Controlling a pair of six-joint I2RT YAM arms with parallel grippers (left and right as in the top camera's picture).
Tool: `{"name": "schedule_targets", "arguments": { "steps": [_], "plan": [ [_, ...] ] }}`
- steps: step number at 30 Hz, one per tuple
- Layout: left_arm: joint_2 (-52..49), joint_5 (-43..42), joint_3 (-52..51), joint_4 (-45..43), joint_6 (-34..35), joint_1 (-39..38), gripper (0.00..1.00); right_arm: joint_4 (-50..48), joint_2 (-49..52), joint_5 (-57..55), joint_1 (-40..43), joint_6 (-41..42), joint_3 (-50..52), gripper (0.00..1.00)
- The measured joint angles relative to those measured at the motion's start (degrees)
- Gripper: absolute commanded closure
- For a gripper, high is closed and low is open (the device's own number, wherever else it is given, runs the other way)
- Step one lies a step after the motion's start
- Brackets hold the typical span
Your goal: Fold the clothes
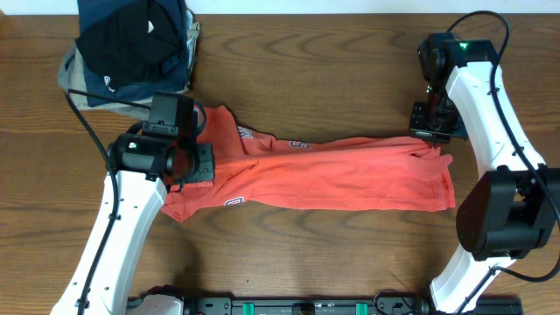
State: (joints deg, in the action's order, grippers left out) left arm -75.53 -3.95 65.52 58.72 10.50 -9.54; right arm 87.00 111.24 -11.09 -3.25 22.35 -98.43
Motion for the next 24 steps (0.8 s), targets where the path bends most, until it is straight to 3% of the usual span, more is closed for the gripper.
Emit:
{"name": "schedule_targets", "arguments": {
  "steps": [5, 11, 17, 24],
  "plan": [
    [-0.5, -0.2, 0.0, 3.0, 0.0, 0.0, 0.94, 3.8, 0.0, 0.2, 0.0, 1.2, 0.0, 0.99],
    [-3.4, -0.1, -1.3, 0.1, 0.0, 0.0, 0.94, 3.7, 0.0, 0.7, 0.0, 2.7, 0.9, 0.99],
    [-11.3, 1.7, -1.6, -6.4, 0.0, 0.0, 0.94, 2.1, 0.0, 0.8, -0.9, 4.4, 4.4, 0.99],
    [-21.4, 2.6, -1.6, -8.1, 0.0, 2.9, 0.94, 2.0, 0.0, 1.1, -1.7, 4.9, 6.4, 0.98]
  ]
}}
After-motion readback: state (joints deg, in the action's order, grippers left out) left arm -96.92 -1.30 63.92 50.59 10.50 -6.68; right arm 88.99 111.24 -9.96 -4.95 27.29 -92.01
